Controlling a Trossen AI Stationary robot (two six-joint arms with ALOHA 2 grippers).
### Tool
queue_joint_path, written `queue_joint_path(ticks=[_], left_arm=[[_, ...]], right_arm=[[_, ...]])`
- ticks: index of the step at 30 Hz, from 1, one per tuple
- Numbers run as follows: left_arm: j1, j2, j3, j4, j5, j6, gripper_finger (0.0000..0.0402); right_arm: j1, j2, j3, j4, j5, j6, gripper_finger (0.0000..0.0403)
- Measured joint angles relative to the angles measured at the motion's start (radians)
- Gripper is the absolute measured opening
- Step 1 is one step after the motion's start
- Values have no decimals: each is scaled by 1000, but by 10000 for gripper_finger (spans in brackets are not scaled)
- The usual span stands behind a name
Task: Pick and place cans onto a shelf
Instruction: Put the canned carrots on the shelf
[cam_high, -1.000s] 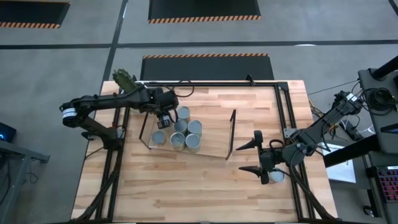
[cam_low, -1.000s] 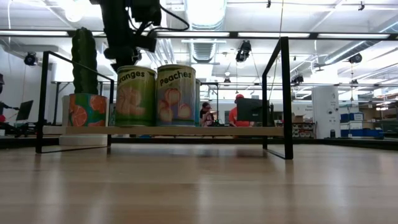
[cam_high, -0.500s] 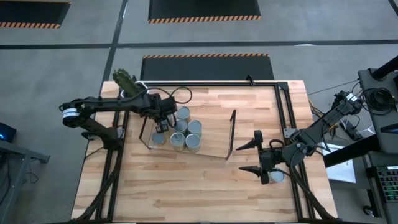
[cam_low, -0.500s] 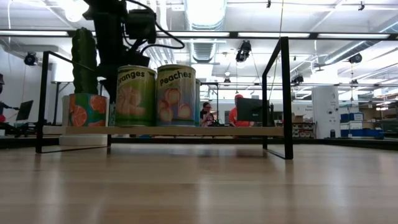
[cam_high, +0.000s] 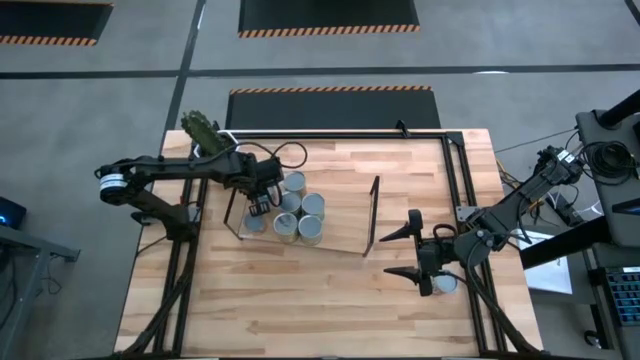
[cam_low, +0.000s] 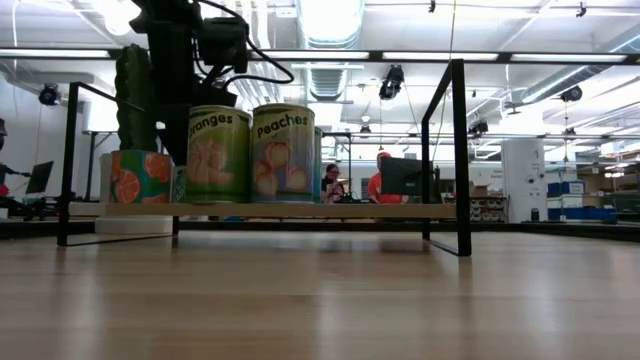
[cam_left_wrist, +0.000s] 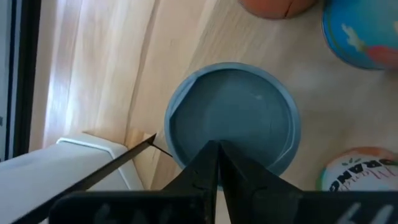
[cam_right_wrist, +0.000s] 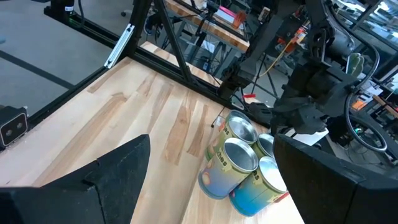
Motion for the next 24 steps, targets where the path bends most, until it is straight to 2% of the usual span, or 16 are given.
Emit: queue_joint_path(ticks=[24], left_arm=[[-36,0,43,-88,113,-75,0]], right_arm=[[0,0,1,0,0,2,327]])
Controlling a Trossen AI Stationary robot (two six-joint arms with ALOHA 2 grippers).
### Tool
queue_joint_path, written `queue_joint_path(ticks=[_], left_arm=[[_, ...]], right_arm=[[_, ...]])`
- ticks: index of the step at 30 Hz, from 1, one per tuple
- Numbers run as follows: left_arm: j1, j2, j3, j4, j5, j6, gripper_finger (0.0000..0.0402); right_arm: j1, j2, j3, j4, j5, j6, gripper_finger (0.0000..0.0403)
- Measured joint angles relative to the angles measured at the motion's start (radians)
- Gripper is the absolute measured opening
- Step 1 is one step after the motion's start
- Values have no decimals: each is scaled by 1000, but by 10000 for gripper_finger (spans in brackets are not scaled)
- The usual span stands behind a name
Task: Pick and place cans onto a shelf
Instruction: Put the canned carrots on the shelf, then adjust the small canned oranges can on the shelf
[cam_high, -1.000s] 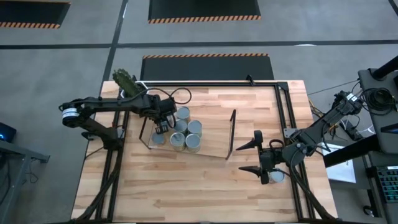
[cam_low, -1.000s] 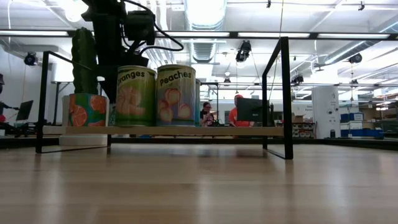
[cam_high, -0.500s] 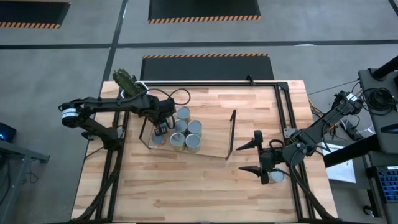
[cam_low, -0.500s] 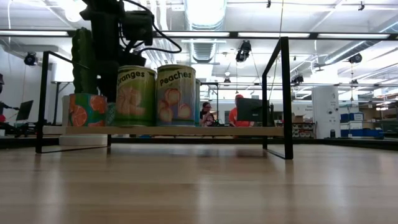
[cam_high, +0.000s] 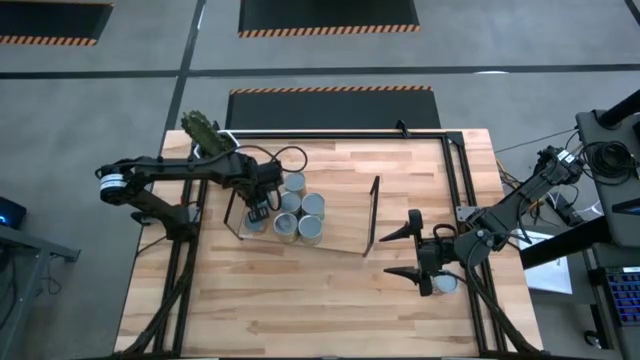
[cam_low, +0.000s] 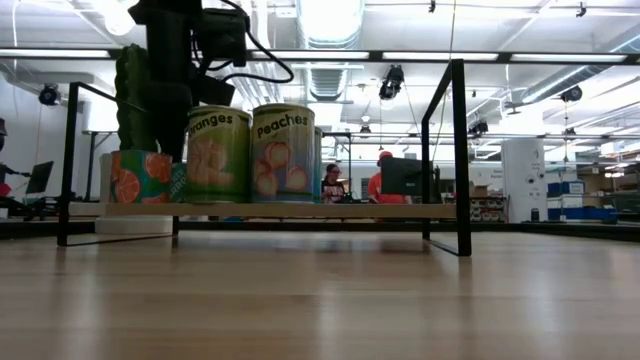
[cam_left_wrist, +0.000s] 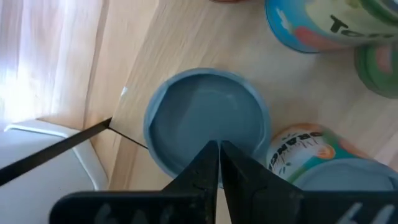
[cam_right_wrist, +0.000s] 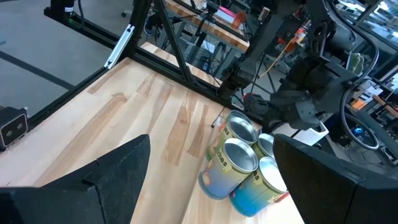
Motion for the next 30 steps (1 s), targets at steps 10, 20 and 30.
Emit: queue_joint_path(ticks=[10,20,30], left_arm=[[-11,0,0,-15,4,-33,0],[-64,-3,1,-15,5,-76,0],[-110,-48,2,-26,4,-137,0]], right_arm=[[0,0,0,-1,0,6,327],[0,0,0,-1,0,6,327],[0,0,0,0,0,-1,327]])
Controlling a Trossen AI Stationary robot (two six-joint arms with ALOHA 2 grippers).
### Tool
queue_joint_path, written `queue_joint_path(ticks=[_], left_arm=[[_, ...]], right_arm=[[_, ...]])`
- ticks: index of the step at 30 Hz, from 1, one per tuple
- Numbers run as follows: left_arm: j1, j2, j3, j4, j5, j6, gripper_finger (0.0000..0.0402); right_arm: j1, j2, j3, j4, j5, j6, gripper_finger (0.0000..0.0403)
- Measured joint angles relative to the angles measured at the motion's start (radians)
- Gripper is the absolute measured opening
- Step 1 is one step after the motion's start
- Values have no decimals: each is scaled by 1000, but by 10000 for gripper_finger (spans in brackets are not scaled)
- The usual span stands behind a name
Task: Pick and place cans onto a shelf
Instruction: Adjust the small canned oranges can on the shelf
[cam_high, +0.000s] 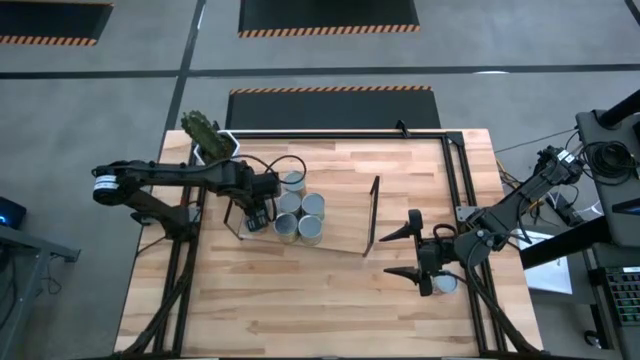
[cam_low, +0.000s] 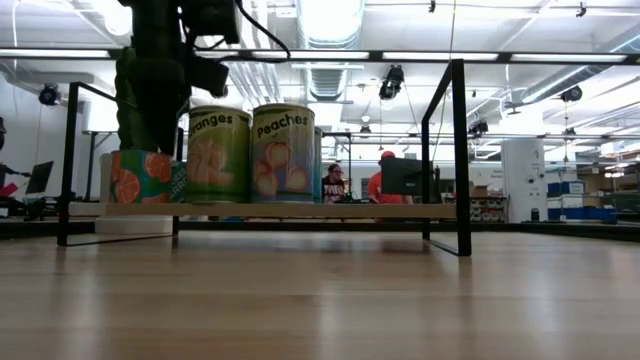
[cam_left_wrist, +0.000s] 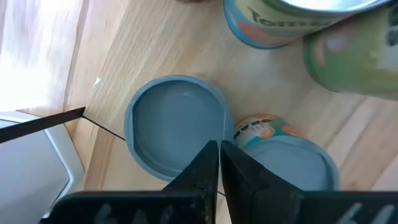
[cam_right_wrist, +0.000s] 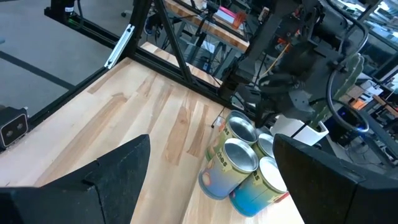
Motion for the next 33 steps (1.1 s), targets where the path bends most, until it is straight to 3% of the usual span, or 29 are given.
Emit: queue_joint_path(ticks=[14,25,33], left_arm=[[-138,-87,0,16,25,-174,0],[-262,-32,0,25,24,-238,0],[-277,-12,0,13,-65,-252,0]], right_arm=[[0,0,0,8,0,-5,327],[0,0,0,8,0,-1,327],[0,0,0,7,0,8,327]])
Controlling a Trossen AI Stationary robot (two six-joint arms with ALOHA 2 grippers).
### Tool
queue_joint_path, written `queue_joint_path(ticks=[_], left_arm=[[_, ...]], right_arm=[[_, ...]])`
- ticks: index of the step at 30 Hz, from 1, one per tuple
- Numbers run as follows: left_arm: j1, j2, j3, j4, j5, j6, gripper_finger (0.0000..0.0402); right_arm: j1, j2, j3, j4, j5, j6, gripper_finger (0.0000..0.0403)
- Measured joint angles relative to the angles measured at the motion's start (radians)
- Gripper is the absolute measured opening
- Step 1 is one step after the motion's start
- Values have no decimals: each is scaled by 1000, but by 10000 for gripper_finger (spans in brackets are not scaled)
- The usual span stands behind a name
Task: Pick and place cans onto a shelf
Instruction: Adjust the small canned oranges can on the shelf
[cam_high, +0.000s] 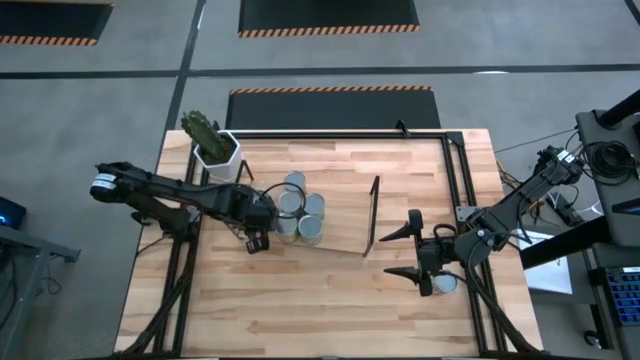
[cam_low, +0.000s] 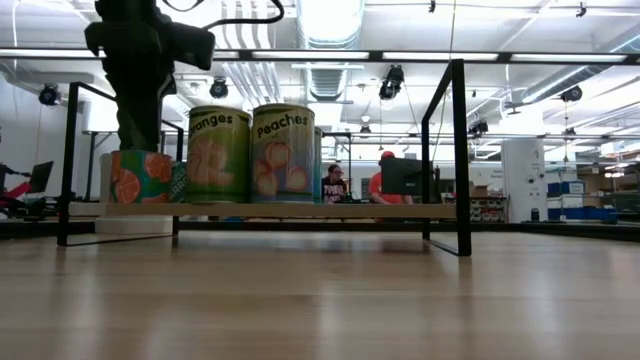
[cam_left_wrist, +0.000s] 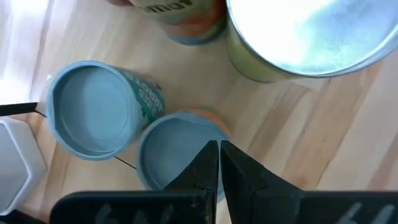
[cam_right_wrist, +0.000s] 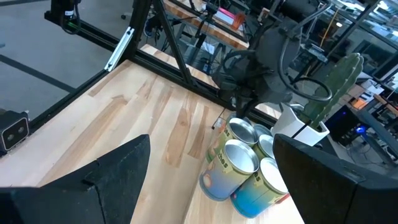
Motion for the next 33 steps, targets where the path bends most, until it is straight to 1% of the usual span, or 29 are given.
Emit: queue_joint_path(ticks=[7,11,21,33], left_arm=[[-5,1,-8,0,-11,-20,0],[-7,1,-28,10,-36,-41,0],[-23,1,-32,27,-36,-61,0],[-35,0,-73,56,-34,-82,0]], right_arm=[[0,0,0,0,0,1,327],[0,0,0,-6,0,3,327],[0,0,0,-9,0,9,327],[0,0,0,-9,0,9,327]])
